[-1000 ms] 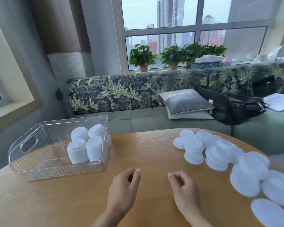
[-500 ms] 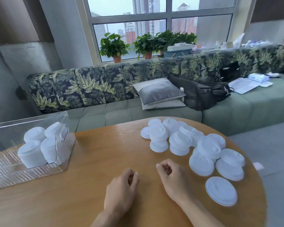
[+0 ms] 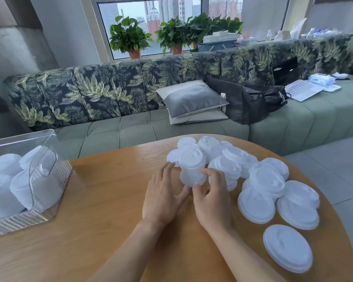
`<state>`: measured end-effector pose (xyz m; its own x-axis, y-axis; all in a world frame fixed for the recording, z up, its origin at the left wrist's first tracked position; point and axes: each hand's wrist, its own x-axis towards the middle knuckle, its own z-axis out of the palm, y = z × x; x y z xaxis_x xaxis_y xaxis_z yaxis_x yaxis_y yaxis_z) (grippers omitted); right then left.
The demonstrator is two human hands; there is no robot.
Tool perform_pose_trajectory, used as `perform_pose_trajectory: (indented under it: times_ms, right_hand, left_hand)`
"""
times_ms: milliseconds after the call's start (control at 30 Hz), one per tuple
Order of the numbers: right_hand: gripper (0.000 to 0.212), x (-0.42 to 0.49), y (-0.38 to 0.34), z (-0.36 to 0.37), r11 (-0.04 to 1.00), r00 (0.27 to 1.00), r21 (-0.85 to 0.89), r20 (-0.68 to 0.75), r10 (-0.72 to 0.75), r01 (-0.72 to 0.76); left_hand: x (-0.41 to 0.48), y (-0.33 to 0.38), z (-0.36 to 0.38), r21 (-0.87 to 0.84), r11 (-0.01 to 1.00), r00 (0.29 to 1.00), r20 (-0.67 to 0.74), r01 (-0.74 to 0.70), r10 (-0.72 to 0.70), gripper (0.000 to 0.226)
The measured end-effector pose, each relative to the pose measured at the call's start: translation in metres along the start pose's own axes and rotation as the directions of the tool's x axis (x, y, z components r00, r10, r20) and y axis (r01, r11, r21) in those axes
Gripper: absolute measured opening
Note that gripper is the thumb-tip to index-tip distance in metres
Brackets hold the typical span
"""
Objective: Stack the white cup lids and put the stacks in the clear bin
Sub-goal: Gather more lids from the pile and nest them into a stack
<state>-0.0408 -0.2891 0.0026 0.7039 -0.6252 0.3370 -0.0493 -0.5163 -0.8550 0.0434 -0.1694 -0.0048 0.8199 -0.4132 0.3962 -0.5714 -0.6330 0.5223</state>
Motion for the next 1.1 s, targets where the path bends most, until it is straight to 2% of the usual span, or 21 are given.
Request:
perform_pose_trajectory:
  times_ms: [100,300,500,833,900,1000,1067,1100]
  right_hand:
    - [0.029,0.004,0.002,0.005,0.999,0.999,0.013,-0.033,-0.029,0.029]
    - [0.028,0.008,0.005,0.007,0.999,0.999,0.021,-0.049,-0.024,0.025]
    - [0.029,0.006,0.004,0.006,0.999,0.998,0.037,-0.050,-0.027,0.029]
    - [0.023,-0.004,0.000,0.005,0.999,0.991,0.037,-0.131,-0.011,0.016]
    - [0.030,-0.008,-0.003,0.005,0.994,0.995,0.095,-0.081,0.059,-0.051]
    - [0.051,-0.021,-0.011,0.008,0.939,0.972,0.253,0.081,0.221,-0.235]
    - [0.063,-0.031,-0.022,0.010,0.903,0.954,0.313,0.160,0.255,-0.294]
    - [0.059,-0.035,-0.027,0.010,0.882,0.949,0.358,0.184,0.254,-0.306]
  left_hand:
    - [0.023,0.001,0.011,-0.050,0.999,1.000,0.001,-0.011,0.011,0.094]
    - [0.052,-0.001,0.025,-0.029,0.996,0.996,0.045,-0.080,0.081,0.097]
    - [0.051,-0.001,0.027,0.014,0.991,0.991,0.015,-0.130,0.130,0.078]
    - [-0.003,-0.001,0.001,-0.207,0.977,0.992,-0.121,-0.048,0.023,0.072]
    - [-0.019,-0.002,-0.008,-0.234,0.971,0.992,-0.130,-0.040,0.010,0.073]
    - [-0.043,-0.005,-0.021,-0.247,0.968,0.992,-0.130,-0.038,0.005,0.073]
    - [-0.059,-0.005,-0.030,-0.251,0.968,0.994,-0.113,-0.021,-0.008,0.074]
    - [-0.067,-0.005,-0.034,-0.252,0.968,0.995,-0.103,-0.012,-0.015,0.074]
